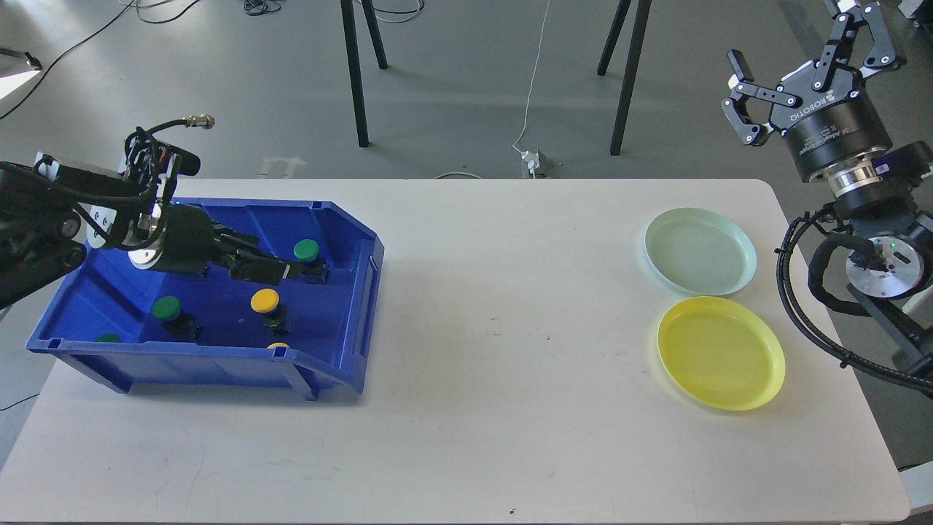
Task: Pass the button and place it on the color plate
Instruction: 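Grasp the yellow-topped button in the bin with the left gripper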
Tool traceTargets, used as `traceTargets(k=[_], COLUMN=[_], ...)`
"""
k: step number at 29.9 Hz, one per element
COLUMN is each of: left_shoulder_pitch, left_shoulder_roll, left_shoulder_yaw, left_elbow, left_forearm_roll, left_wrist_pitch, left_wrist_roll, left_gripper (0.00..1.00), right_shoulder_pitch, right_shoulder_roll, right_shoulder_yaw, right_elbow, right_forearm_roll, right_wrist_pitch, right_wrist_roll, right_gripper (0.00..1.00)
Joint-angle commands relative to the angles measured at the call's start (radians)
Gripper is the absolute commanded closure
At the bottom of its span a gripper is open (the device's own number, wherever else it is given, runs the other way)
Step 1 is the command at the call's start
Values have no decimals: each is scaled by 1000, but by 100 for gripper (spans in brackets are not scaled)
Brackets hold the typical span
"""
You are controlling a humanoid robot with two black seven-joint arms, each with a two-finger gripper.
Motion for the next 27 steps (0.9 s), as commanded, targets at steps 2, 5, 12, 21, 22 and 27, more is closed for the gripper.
traceTargets(k=[2, 5, 12, 21, 22, 27], left_shoulder_pitch=[11, 34, 79, 80, 82, 109], left_shoulder_roll=[-20, -46, -97, -99, -99, -102], left_shoulder_yaw=[0, 0, 0, 0, 0, -1], left_elbow=[56, 95, 165, 168, 171, 217], left_forearm_roll=[1, 1, 18, 43, 43, 41], left_wrist_pitch=[0, 0, 0, 0, 0, 0], left_wrist_roll=[0, 0, 0, 0, 0, 0], left_gripper=[3, 3, 3, 3, 3, 3], right_shoulder_pitch=[-9, -15, -26, -26, -28, -35], right_shoulder_roll=[-6, -7, -7, -7, -7, -9], right_shoulder_yaw=[2, 2, 5, 4, 5, 7], right_elbow=[0, 0, 3, 3, 3, 5], right_forearm_roll=[1, 1, 1, 1, 1, 1], right_wrist_pitch=[0, 0, 0, 0, 0, 0], right_wrist_roll=[0, 0, 0, 0, 0, 0], right_gripper=[1, 1, 1, 1, 1, 1])
